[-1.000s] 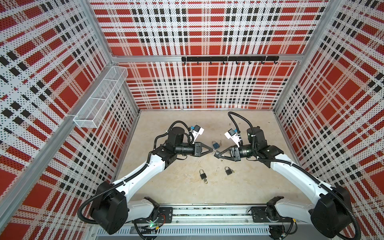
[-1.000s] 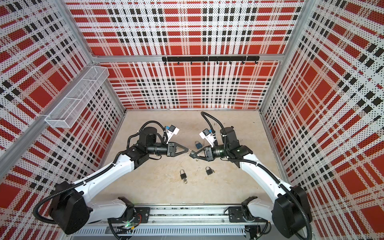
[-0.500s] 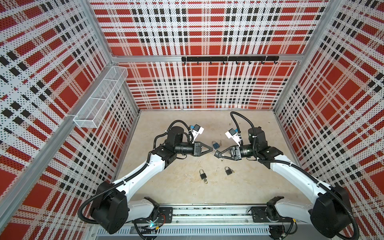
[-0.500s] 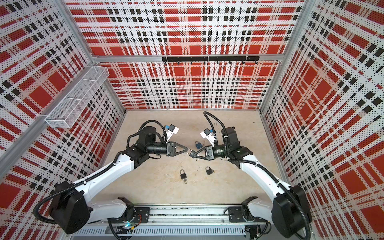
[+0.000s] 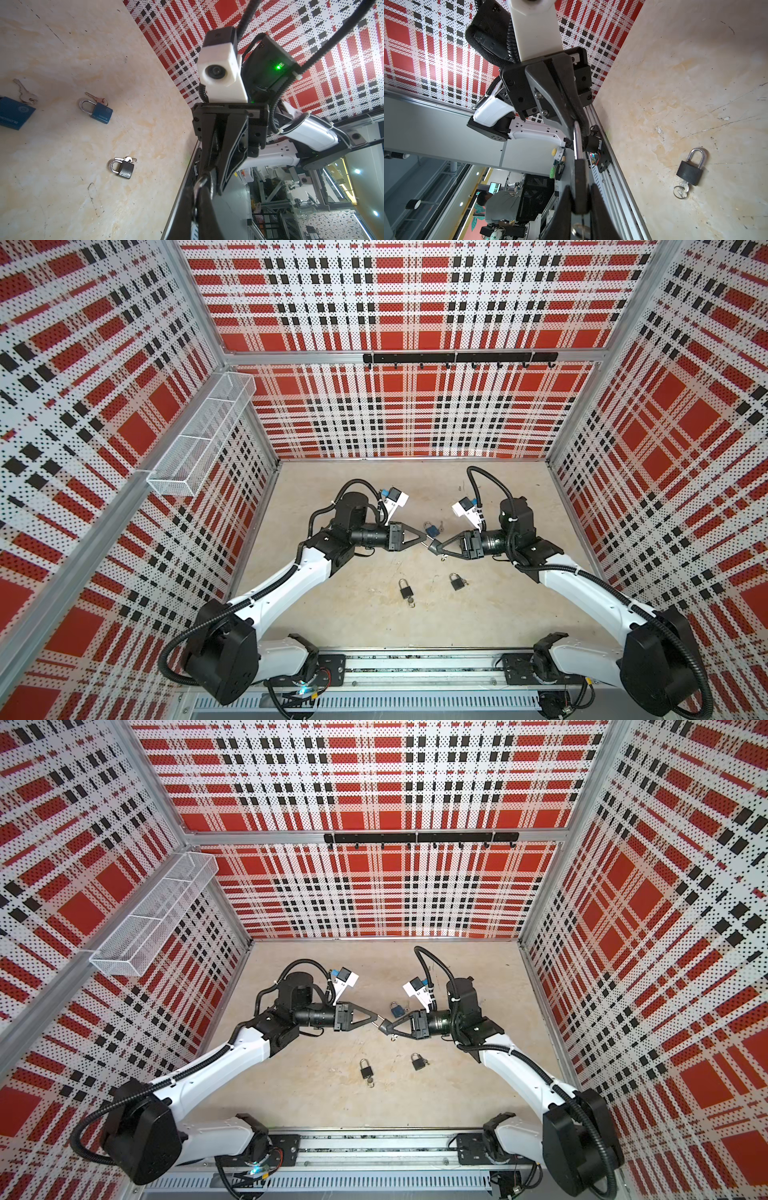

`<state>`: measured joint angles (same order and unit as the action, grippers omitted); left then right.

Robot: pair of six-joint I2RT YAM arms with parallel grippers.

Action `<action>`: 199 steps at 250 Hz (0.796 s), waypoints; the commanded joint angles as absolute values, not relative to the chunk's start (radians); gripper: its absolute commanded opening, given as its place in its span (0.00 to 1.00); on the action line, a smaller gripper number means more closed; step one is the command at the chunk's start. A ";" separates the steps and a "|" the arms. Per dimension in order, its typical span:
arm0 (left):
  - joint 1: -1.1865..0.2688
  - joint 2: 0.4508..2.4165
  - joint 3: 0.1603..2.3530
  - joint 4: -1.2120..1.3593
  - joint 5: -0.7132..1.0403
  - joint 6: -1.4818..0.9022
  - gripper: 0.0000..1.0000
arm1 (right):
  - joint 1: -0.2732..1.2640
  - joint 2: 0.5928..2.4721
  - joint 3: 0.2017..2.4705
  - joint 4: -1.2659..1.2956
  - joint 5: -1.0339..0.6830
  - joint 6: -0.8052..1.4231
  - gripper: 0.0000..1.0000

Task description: Lock with the key

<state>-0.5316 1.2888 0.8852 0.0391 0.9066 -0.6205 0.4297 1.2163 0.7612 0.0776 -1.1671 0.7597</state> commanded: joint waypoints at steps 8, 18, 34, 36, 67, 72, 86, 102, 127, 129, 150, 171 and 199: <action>-0.537 1.330 0.857 0.023 0.812 -0.604 0.00 | 0.446 1.164 0.776 0.286 -1.272 0.801 0.00; -0.538 1.330 0.857 0.026 0.811 -0.605 0.00 | 0.446 1.161 0.776 0.285 -1.271 0.802 0.00; -0.543 1.331 0.856 0.028 0.811 -0.607 0.00 | 0.446 1.163 0.773 0.299 -1.274 0.813 0.00; -0.542 1.331 0.856 0.028 0.811 -0.607 0.00 | 0.447 1.163 0.773 0.301 -1.274 0.815 0.00; -0.549 1.331 0.852 0.032 0.807 -0.609 0.00 | 0.446 1.161 0.770 0.313 -1.267 0.823 0.00; -0.549 1.330 0.850 0.034 0.807 -0.612 0.00 | 0.446 1.160 0.770 0.313 -1.265 0.824 0.00; -0.555 1.331 0.848 0.036 0.808 -0.615 0.00 | 0.446 1.160 0.770 0.314 -1.257 0.823 0.00; -0.565 1.331 0.846 0.038 0.808 -0.620 0.00 | 0.447 1.160 0.772 0.313 -1.248 0.820 0.00; -0.587 1.331 0.843 0.040 0.809 -0.627 0.00 | 0.445 1.162 0.773 0.310 -1.234 0.813 0.00; -0.589 1.330 0.841 0.041 0.810 -0.627 0.00 | 0.446 1.161 0.773 0.310 -1.234 0.814 0.00; -0.606 1.330 0.837 0.041 0.807 -0.631 0.00 | 0.446 1.164 0.775 0.313 -1.228 0.812 0.00; -0.618 1.328 0.828 0.043 0.805 -0.635 0.00 | 0.446 1.163 0.776 0.316 -1.217 0.812 0.00; -0.632 1.326 0.818 0.046 0.804 -0.641 0.00 | 0.447 1.161 0.780 0.313 -1.207 0.806 0.00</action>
